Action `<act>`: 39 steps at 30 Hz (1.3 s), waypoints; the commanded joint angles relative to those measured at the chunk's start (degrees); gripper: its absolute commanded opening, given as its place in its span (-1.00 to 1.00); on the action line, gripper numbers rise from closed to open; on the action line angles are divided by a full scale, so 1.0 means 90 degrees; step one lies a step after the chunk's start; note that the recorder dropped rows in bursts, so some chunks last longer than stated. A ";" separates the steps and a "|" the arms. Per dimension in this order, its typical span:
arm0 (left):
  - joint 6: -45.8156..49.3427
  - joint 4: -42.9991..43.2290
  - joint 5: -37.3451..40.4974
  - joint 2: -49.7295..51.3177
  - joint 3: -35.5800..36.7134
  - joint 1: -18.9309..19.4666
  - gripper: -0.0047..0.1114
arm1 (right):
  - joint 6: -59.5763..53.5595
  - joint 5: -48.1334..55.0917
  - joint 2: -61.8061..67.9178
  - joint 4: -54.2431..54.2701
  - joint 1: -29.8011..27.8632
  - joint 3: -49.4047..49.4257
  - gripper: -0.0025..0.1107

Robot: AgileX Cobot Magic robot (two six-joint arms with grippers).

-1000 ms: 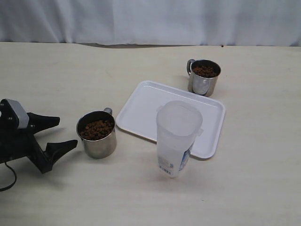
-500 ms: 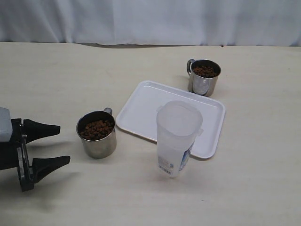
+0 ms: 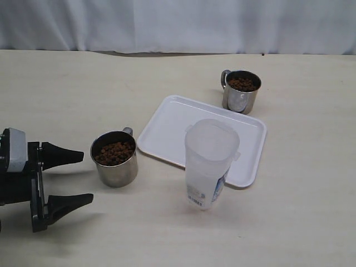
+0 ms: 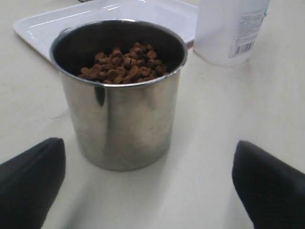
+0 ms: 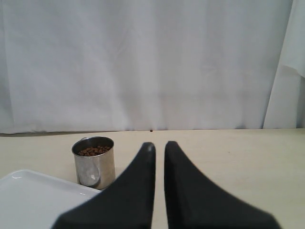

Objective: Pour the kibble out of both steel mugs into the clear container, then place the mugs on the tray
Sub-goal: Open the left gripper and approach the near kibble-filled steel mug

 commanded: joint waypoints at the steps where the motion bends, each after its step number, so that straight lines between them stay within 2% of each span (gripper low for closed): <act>1: -0.0011 -0.0139 -0.0091 0.0016 -0.0018 -0.0054 0.53 | 0.0003 -0.0041 -0.0019 -0.0001 0.0033 0.0022 -0.86; 4: -0.0011 0.0011 -0.0091 0.0016 -0.0018 -0.0054 0.60 | 0.0003 -0.0041 -0.0019 -0.0001 0.0033 0.0022 -0.86; 15: 0.0083 0.0633 -0.0091 0.0016 -0.0018 -0.0054 0.59 | 0.0003 -0.0041 -0.0019 -0.0001 0.0033 0.0022 -0.86; 20: 0.0339 -0.0440 -0.0091 0.0016 -0.0018 -0.0054 0.59 | 0.0003 -0.0041 -0.0019 -0.0001 0.0033 0.0022 -0.86; 25: 0.0459 -0.0455 -0.0091 0.0027 -0.0232 -0.0254 0.59 | 0.0003 -0.0041 -0.0019 -0.0001 0.0033 0.0022 -0.86; 29: 0.0459 -0.0932 -0.0091 0.0027 -0.0232 -0.0509 0.59 | 0.0003 -0.0041 -0.0019 -0.0001 0.0033 0.0022 -0.86; 39: 0.0312 -0.1217 -0.0091 0.0285 -0.0242 -0.0580 0.59 | 0.0003 -0.0041 -0.0019 -0.0001 0.0033 0.0022 -0.86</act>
